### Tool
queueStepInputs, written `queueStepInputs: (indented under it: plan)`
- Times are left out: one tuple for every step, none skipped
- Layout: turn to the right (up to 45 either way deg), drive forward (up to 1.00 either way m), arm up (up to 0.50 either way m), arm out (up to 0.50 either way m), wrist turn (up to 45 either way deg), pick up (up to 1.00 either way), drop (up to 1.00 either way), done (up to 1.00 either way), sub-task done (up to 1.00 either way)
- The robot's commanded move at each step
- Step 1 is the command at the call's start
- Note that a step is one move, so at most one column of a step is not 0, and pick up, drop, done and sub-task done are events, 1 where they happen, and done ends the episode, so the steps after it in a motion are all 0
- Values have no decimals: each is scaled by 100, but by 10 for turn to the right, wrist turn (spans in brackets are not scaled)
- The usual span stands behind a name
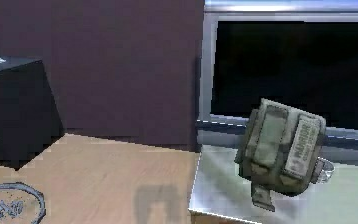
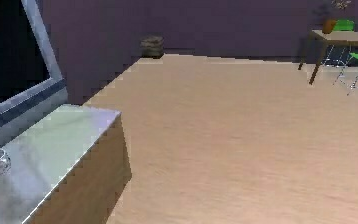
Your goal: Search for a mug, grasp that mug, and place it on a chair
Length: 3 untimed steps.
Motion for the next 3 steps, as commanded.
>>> queueStepInputs:
  plan:
    - [450, 0, 0, 0, 0, 0, 0, 0, 0]
    - [30, 0, 0, 0, 0, 0, 0, 0, 0]
    - [0, 40, 0, 0, 0, 0, 0, 0, 0]
